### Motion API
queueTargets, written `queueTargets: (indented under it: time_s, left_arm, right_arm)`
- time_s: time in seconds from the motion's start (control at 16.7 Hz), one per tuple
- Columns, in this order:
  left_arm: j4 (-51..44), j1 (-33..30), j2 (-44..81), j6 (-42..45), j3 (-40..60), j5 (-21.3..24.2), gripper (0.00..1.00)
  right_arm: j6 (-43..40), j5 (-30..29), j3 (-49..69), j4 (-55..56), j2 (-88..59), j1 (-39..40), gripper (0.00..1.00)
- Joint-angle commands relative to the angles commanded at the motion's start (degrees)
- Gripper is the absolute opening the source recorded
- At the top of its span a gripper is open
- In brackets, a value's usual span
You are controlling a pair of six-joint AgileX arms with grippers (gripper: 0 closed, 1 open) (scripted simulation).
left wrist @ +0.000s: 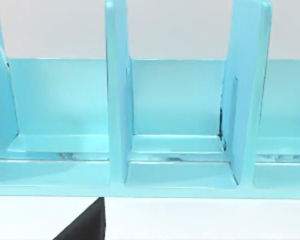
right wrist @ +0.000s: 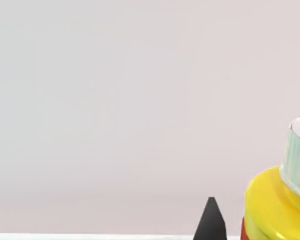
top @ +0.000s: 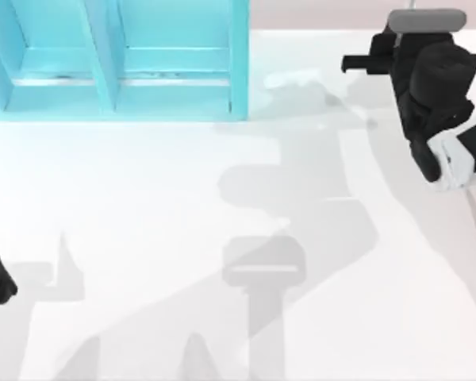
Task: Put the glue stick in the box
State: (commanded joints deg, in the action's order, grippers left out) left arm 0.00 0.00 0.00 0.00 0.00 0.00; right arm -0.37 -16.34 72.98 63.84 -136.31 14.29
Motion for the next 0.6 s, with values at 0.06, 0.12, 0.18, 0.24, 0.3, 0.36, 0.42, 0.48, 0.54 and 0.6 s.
queueTargets:
  time_s: [0.06, 0.12, 0.18, 0.24, 0.3, 0.36, 0.42, 0.48, 0.54, 0.6]
  left_arm:
    - [0.0, 0.0, 0.0, 0.0, 0.0, 0.0, 1.00]
    - [0.0, 0.0, 0.0, 0.0, 0.0, 0.0, 1.00]
    - [0.0, 0.0, 0.0, 0.0, 0.0, 0.0, 1.00]
    - [0.0, 0.0, 0.0, 0.0, 0.0, 0.0, 1.00]
    - [0.0, 0.0, 0.0, 0.0, 0.0, 0.0, 1.00]
    - [0.0, 0.0, 0.0, 0.0, 0.0, 0.0, 1.00]
    - [0.0, 0.0, 0.0, 0.0, 0.0, 0.0, 1.00]
    - [0.0, 0.0, 0.0, 0.0, 0.0, 0.0, 1.00]
    - [0.0, 0.0, 0.0, 0.0, 0.0, 0.0, 1.00]
    - [0.0, 0.0, 0.0, 0.0, 0.0, 0.0, 1.00]
  right_arm:
    - [0.1, 0.0, -0.4, -1.0, 1.0, 0.0, 0.00]
    - [0.1, 0.0, -0.6, -1.4, 1.4, 0.0, 0.00]
    - [0.1, 0.0, -0.6, -1.4, 1.4, 0.0, 0.00]
    - [0.1, 0.0, -0.6, -1.4, 1.4, 0.0, 0.00]
    - [0.2, 0.0, -0.3, -1.2, 1.2, 0.0, 0.00]
    - [0.2, 0.0, -0.3, -1.2, 1.2, 0.0, 0.00]
    - [0.2, 0.6, -0.5, -1.1, 1.2, -0.3, 0.00]
    - [0.2, 1.6, -0.8, -1.0, 1.4, -1.0, 0.00]
    - [0.2, 3.3, -1.2, -0.8, 1.6, -2.0, 0.00]
    - [0.2, 5.4, -1.7, -0.5, 1.9, -3.3, 0.00]
